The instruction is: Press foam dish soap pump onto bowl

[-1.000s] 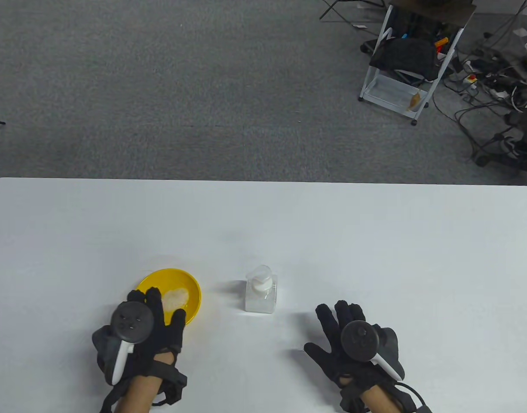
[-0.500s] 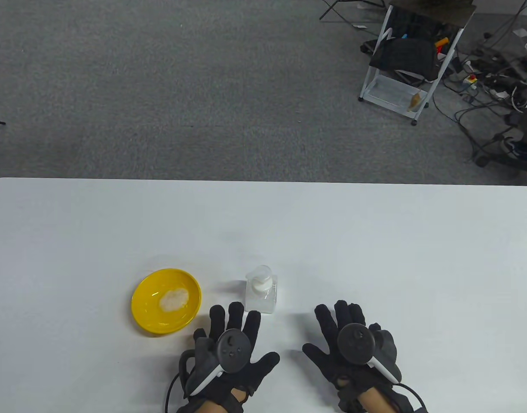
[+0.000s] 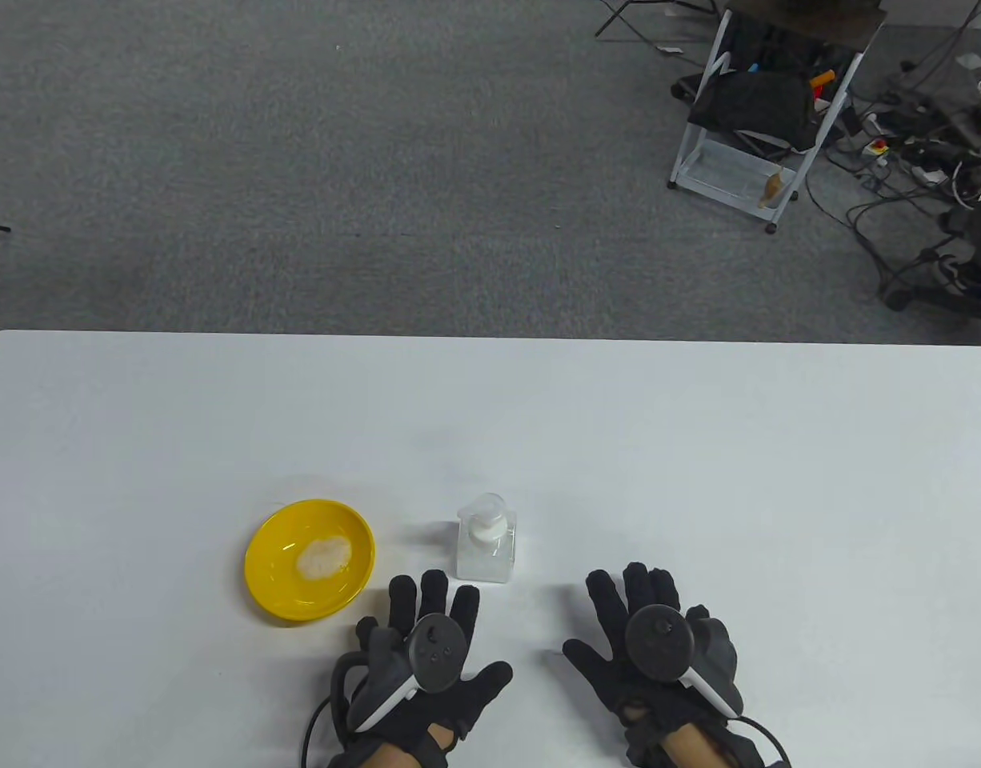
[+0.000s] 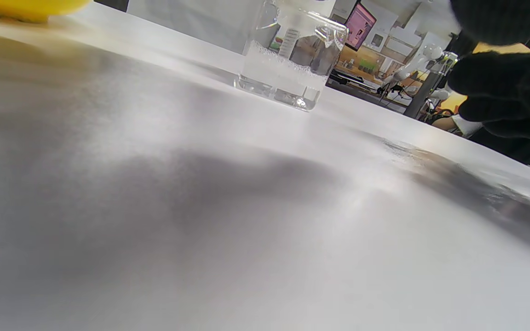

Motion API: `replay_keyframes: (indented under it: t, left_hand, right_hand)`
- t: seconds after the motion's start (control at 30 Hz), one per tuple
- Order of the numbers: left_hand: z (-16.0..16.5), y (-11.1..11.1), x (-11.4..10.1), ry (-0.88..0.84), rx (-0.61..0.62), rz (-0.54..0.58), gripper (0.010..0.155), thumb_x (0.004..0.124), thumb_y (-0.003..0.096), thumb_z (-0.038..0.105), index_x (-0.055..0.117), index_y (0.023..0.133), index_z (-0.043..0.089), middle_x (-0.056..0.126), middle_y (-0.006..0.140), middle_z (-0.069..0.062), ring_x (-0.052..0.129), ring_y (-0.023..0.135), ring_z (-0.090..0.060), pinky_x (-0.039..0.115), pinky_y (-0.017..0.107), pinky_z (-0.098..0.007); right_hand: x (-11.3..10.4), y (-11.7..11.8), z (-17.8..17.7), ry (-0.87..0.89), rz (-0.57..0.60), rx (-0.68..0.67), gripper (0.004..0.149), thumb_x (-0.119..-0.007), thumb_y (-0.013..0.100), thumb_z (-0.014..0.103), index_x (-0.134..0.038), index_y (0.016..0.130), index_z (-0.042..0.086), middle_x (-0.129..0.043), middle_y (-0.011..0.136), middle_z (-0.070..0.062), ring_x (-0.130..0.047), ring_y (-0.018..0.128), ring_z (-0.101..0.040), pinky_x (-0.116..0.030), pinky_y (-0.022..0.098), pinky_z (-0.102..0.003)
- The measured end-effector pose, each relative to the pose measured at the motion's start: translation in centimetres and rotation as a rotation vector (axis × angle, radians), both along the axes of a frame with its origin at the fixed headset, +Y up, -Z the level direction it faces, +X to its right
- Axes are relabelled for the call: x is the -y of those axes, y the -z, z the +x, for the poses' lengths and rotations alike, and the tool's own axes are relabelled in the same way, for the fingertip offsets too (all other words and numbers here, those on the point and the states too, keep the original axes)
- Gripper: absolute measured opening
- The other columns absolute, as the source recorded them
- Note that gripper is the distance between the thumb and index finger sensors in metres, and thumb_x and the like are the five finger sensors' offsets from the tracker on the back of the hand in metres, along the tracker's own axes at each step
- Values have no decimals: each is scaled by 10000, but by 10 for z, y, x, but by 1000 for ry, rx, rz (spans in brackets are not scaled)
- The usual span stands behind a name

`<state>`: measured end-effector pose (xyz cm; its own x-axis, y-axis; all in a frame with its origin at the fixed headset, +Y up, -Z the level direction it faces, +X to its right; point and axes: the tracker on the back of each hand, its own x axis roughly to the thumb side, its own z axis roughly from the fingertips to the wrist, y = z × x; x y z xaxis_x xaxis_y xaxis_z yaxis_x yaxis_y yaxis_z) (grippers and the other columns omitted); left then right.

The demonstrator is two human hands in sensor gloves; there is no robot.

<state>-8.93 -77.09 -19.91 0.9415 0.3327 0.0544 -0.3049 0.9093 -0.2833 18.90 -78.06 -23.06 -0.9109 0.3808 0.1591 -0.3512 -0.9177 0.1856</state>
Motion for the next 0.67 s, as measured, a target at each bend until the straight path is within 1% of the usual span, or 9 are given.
replay_keyframes:
  t: [0.23,0.33,0.67]
  left_hand:
    - [-4,4,2,-15,-25,-4,925,648,344,804,222,1068,418,16,1149,21,-6,1081,-391,232,688,-785]
    - [-9,5,1,-22,-49,-9,926,647,346,805,224,1070,414,15,1149,21,-9,1082,-388,233,705,-765]
    - [-3,5,3,-21,-29,-14,923,644,348,805,224,1071,414,21,1151,19,-7,1081,-389,232,702,-765]
  right_hand:
    - [-1,-4,-2,11,7,-15,845,-652,397,695,-324,1082,326,-227,1131,-247,-176,1008,-543,-241,518,-891]
    - [-2,-5,-1,18,8,-18,843,-653,397,693,-325,1081,326,-227,1130,-248,-178,1009,-542,-241,518,-891]
    - [-2,-7,3,31,2,-9,840,-654,397,691,-333,1080,323,-234,1129,-249,-183,1008,-543,-241,518,-890]
